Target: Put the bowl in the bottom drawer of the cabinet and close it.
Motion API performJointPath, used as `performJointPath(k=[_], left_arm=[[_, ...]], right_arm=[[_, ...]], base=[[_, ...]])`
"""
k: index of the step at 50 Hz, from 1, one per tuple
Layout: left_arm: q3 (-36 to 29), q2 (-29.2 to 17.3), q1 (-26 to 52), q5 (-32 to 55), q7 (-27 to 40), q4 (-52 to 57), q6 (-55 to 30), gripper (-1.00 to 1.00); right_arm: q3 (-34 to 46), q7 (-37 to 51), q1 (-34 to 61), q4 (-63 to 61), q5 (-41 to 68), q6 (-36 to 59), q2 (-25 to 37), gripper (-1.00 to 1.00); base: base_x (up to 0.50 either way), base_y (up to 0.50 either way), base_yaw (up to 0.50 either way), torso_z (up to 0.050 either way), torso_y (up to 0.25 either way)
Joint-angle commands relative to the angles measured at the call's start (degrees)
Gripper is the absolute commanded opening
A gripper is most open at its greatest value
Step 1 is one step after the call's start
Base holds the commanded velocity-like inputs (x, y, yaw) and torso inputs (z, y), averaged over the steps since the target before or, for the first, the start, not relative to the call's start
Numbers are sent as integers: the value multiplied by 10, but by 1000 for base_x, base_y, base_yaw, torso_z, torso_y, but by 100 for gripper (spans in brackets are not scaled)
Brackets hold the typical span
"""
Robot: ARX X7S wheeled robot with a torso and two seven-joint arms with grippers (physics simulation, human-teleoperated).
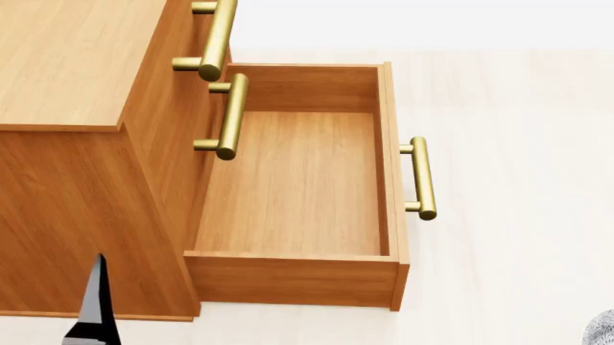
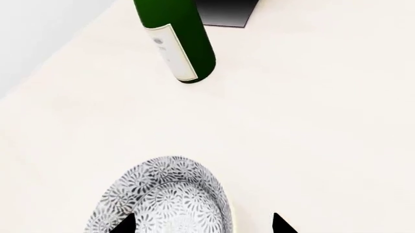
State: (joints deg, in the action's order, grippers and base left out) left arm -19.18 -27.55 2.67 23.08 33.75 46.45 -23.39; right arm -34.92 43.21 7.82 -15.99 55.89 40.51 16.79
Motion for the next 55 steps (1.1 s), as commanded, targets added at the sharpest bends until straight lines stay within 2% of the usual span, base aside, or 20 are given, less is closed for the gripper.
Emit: performJointPath(k=[1,21,55], left_arm=[[12,14,-4,3,-19,13,10,100],[13,9,-3,7,-15,16,10,100],[7,8,-3,4,-17,1,24,100]], right_arm=[[0,-39,9,43,-19,-22,-14,100],[20,-74,11,97,-50,-53,-14,100],[37,-79,23,135,-62,-63,-11,100]], base=[[0,0,0,0,0],[0,0,0,0,0],[0,0,0,0,0]])
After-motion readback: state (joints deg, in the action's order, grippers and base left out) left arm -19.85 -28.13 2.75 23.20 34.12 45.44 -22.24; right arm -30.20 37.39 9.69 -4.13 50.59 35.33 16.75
